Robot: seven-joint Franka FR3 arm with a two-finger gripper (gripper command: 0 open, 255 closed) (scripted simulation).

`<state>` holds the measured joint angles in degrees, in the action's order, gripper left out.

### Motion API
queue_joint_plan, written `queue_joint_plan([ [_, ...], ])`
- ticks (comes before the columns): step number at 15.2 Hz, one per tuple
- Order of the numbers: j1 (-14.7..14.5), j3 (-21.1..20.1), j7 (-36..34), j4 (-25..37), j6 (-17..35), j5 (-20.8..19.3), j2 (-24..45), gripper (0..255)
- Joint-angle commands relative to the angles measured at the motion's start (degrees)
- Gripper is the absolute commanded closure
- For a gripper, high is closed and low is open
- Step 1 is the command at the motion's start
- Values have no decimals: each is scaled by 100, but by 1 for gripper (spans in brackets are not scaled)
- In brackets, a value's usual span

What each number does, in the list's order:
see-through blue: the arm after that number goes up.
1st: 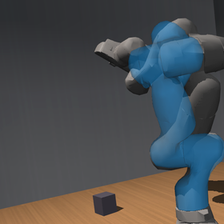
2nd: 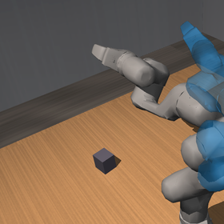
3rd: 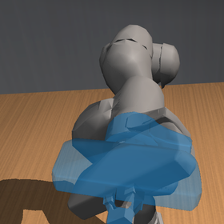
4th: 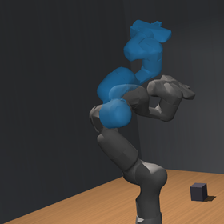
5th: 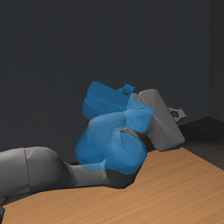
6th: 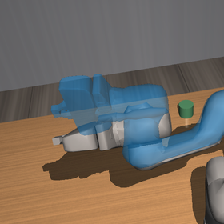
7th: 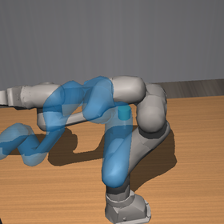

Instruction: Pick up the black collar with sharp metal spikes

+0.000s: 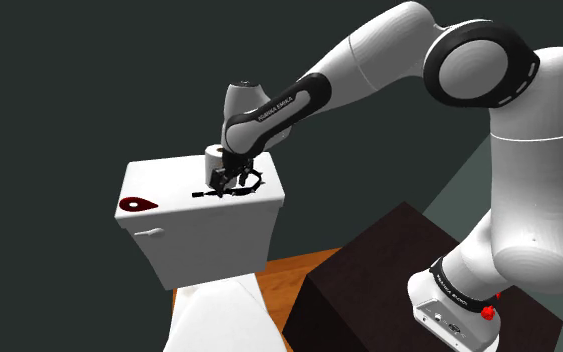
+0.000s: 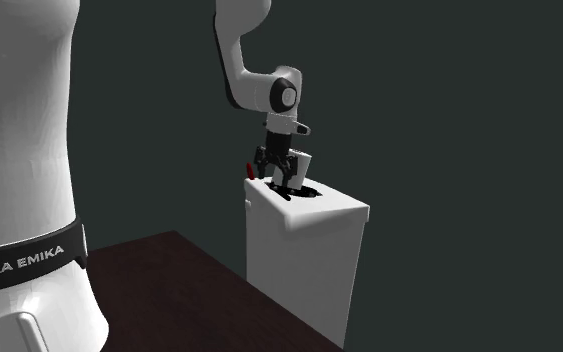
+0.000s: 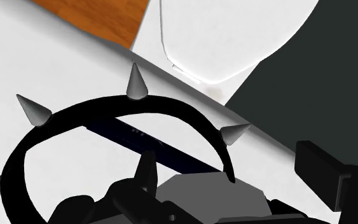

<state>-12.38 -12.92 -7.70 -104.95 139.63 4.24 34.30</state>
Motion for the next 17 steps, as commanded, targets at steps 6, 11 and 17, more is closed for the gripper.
queue_joint_plan([
  [6, 4, 2, 6, -19, 27, 0, 10, 255],
  [11, 5, -2, -2, -6, -24, 3, -30, 255],
  [17, 38, -37, -27, -4, -347, 41, -355, 255],
])
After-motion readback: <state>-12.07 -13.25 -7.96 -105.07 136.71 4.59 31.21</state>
